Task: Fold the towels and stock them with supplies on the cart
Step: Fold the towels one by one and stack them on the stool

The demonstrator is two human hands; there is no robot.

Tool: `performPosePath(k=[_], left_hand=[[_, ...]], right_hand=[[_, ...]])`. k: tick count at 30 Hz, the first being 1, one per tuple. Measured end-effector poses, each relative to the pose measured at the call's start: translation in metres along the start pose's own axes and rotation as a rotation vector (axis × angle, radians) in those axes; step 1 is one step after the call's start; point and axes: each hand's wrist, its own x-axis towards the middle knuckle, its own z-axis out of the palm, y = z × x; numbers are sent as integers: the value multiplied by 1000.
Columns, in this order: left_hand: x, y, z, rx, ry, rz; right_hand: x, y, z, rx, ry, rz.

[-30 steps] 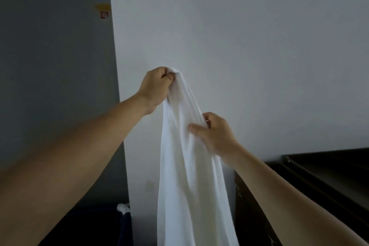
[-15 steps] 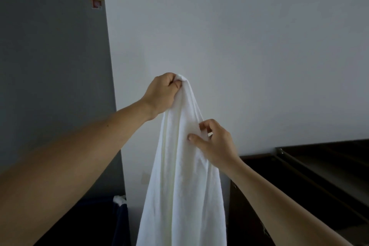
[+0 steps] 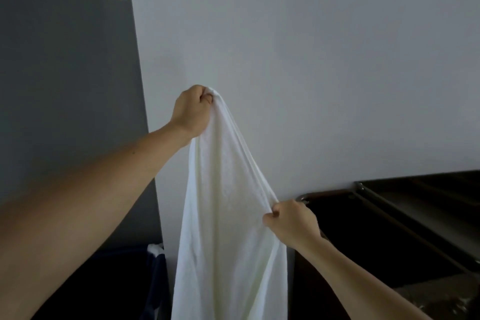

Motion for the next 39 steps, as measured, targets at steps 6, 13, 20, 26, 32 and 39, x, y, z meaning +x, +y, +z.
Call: performPosePath(k=[6, 13, 20, 26, 32, 39], left_hand=[[-1, 7, -2, -14, -31, 38], [-14, 15, 6, -61, -98, 93], [-19, 15, 2, -125, -166, 100], [-15, 10, -3, -137, -117, 107], [-7, -13, -10, -66, -61, 63], [6, -50, -31, 83, -33, -61]], right_hand=[[9, -4, -6, -234, 39, -340], [28, -36, -30, -188, 275, -329], [36, -29, -19, 209, 14, -415], [39, -24, -10, 317, -101, -259], [15, 12, 39, 424, -130, -54], [9, 57, 22, 510, -66, 54]])
